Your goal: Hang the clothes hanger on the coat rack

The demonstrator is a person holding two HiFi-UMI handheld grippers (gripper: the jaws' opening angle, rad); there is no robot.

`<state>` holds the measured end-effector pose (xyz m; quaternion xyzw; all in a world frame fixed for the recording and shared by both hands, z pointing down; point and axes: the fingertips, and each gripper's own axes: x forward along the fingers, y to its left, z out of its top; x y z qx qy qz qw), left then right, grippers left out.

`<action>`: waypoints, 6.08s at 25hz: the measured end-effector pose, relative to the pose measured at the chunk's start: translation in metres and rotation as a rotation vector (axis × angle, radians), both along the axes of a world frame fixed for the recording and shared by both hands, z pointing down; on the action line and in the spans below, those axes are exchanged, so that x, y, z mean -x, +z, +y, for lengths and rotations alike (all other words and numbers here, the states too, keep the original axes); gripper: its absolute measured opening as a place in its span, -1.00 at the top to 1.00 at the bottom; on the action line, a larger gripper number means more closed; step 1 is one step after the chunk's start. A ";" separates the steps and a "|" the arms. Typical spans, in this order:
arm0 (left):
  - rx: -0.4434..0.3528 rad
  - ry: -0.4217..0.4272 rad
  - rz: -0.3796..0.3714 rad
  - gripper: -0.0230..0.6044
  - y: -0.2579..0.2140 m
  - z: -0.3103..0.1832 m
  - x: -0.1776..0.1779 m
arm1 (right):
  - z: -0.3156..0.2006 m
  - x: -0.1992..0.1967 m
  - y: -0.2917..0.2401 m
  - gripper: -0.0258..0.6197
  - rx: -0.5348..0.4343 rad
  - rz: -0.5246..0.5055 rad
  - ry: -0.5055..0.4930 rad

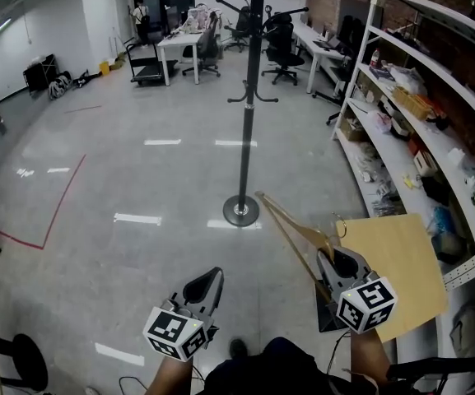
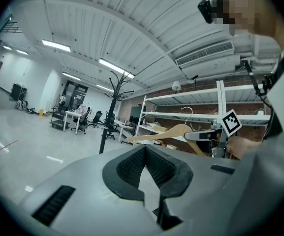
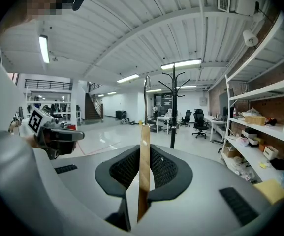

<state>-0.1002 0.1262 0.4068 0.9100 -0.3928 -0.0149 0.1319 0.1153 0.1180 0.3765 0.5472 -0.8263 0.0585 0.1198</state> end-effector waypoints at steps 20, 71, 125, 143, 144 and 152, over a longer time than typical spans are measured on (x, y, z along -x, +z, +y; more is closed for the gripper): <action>-0.025 0.008 -0.114 0.92 -0.014 -0.244 -0.084 | -0.261 -0.063 0.013 0.75 -0.029 -0.012 -0.030; 0.149 -0.142 -0.106 0.92 0.102 -0.651 -0.023 | -0.663 0.048 0.193 0.75 0.320 0.153 -0.311; 0.225 -0.155 -0.038 0.92 0.144 -0.636 -0.044 | -0.672 0.057 0.219 0.74 0.287 0.200 -0.374; 0.219 -0.156 -0.038 0.92 0.142 -0.624 -0.046 | -0.668 0.053 0.211 0.74 0.272 0.184 -0.352; 0.215 -0.152 -0.037 0.92 0.140 -0.623 -0.045 | -0.668 0.052 0.204 0.74 0.262 0.170 -0.342; 0.136 -0.088 -0.014 0.92 0.098 -0.615 -0.046 | -0.655 0.014 0.124 0.74 0.134 0.002 -0.214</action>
